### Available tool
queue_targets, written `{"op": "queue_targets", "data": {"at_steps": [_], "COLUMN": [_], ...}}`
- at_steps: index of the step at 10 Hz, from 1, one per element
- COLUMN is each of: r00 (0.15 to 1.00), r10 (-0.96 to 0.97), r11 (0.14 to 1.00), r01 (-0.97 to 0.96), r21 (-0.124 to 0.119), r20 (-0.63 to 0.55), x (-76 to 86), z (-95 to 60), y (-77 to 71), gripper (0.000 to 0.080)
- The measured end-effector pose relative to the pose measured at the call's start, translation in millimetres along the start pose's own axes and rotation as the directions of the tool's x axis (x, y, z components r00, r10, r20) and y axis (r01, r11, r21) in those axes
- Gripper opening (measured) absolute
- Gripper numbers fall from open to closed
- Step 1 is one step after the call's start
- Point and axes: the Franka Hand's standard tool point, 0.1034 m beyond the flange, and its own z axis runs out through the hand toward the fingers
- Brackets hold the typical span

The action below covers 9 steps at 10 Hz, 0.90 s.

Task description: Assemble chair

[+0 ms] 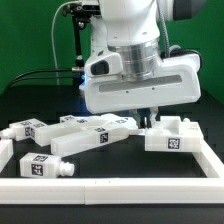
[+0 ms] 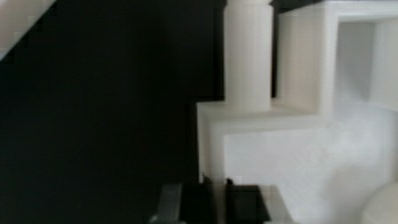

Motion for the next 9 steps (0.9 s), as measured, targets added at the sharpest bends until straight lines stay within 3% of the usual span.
{"op": "queue_targets", "data": {"at_steps": [3, 5, 6, 9], "r00": [1.000, 1.000, 1.000, 1.000], "r10": [-0.002, 0.000, -0.008, -0.010], "r11": [1.000, 1.000, 1.000, 1.000], "r01": [0.002, 0.000, 0.008, 0.010], "r21": [0.000, 0.008, 0.008, 0.007], "r20": [0.001, 0.010, 0.006, 0.003], "x": [0.6, 24.8, 39.6, 37.3], "z": [0.6, -5.3, -13.4, -9.8], "y": [0.8, 4.3, -1.6, 0.0], "gripper": [0.0024, 0.0024, 0.0024, 0.0024]}}
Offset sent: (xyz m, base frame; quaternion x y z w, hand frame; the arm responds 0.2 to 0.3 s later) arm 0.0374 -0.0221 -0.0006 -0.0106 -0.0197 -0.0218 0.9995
